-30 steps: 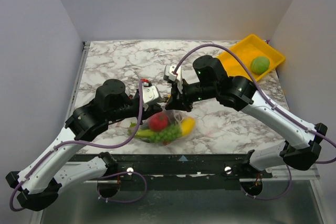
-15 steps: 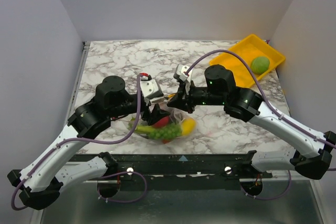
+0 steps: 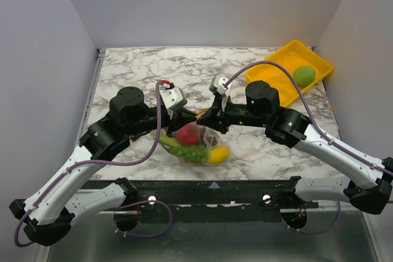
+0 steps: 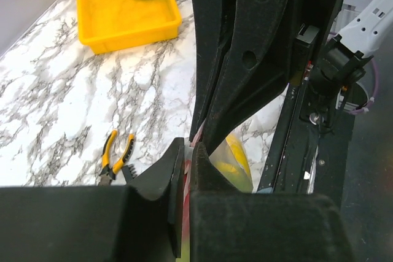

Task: Place the food in the zip-top bag and seal the zipper
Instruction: Zip the zipper food storage bag at the center of the board.

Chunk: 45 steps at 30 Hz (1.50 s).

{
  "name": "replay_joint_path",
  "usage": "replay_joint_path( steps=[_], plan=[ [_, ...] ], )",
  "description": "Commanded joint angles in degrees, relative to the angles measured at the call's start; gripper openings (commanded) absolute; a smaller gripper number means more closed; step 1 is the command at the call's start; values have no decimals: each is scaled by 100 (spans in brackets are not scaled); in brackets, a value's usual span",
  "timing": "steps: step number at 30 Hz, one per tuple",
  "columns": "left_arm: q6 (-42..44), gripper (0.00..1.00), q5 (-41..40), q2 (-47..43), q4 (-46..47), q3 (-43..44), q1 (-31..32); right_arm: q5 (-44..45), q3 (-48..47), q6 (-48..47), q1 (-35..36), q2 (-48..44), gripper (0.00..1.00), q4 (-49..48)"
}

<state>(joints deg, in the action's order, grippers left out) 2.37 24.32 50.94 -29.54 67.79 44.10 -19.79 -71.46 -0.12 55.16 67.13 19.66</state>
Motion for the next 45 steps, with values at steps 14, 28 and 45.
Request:
replay_joint_path(
  steps=[14,28,45],
  plan=[
    [281,3,-213,-128,63,-127,11,341,418,484,20,-232,0,-1153],
    [387,17,65,97,-117,23,11,182,281,268,14,-225,0,-990],
    [606,0,-84,33,-564,-15,-2,1514,1088,833,13,-1028,0,-1842]
  ],
)
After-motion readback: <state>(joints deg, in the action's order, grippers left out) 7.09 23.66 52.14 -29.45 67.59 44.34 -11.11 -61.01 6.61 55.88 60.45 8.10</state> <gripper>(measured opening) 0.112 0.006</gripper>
